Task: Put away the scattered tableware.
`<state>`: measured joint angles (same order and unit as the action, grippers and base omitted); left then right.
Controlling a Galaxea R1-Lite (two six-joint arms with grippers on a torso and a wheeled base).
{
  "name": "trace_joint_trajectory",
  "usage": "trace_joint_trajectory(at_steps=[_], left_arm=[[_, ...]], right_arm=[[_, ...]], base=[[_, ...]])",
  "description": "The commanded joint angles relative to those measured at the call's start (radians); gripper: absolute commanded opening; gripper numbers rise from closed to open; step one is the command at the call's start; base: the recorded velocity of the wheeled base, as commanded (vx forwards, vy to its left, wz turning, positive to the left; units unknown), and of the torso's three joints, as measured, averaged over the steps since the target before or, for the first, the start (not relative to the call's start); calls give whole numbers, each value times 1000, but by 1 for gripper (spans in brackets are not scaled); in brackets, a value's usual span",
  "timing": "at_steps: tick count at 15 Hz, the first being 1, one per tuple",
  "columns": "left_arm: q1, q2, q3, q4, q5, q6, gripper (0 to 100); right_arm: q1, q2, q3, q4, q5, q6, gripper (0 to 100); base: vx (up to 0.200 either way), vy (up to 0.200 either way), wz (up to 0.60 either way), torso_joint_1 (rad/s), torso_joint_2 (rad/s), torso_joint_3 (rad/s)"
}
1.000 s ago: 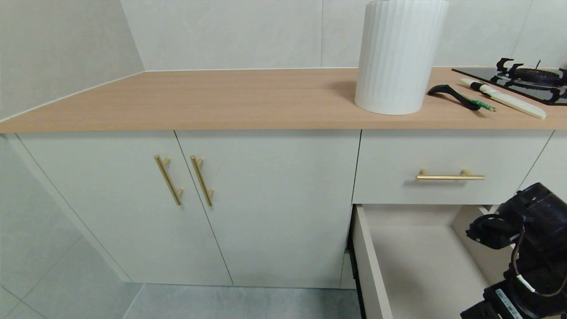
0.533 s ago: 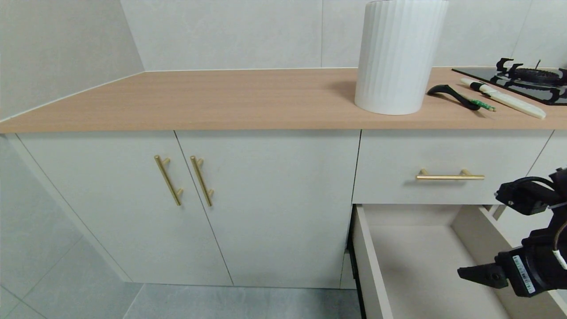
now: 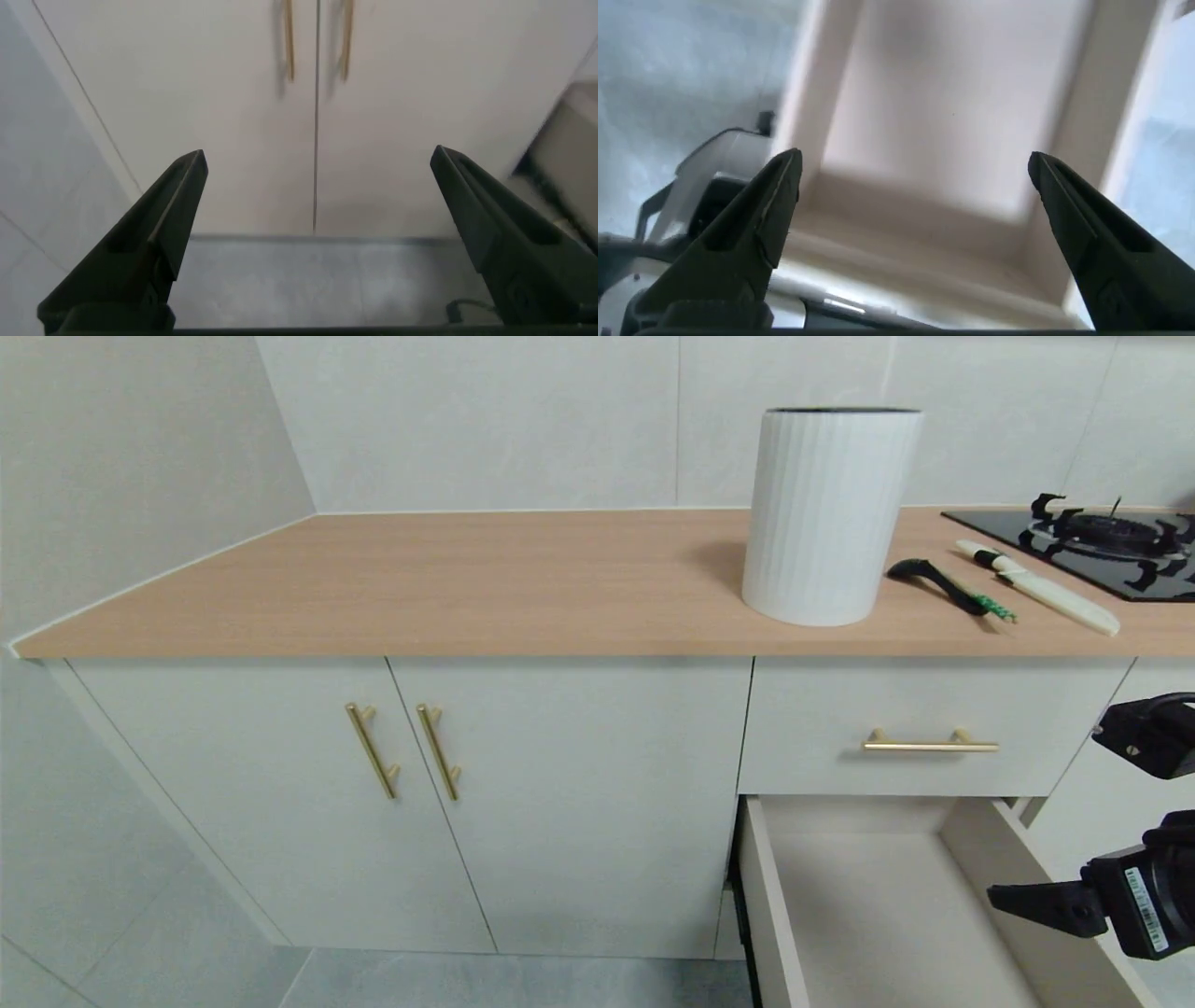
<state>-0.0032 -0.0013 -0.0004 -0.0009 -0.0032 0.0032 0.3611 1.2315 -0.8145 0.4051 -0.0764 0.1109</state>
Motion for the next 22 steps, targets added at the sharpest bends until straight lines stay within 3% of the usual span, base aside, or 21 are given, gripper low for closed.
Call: trace_joint_trajectory(at_steps=[1,6,8,10,11,14,16,22], left_arm=[[0,1,0,-1,0,0,100],[0,1,0,-1,0,0,100],[0,1,0,-1,0,0,100],[0,1,0,-1,0,0,100],[0,1,0,-1,0,0,100],[0,1,0,-1,0,0,100],[-1,1,0,-1,0,0,100],[0,1,0,-1,0,0,100]], right_arm=[[-1,-6,0,0,0,-2,100],[1,-24,5,-2,0,-3,100],[1,-53,-5,-65,-3,-10,100],[-10,-37,-71,-132,-28,-20,100],[-39,17,-196,-129,-40,-20,100],[-82,154,-361,-127,-60,-20,100],[-126,241,-410,-141,-105,-19,100],[-221,451,-417,-367,-145,-19,100]], base=[[0,0,0,41,-515,-266],[0,0,0,229,-451,-259],[0,0,0,78,-149,-85],[0,0,0,18,-33,-16],[0,0,0,0,0,0],[0,0,0,0,0,0],[0,0,0,0,0,0],[0,0,0,0,0,0]])
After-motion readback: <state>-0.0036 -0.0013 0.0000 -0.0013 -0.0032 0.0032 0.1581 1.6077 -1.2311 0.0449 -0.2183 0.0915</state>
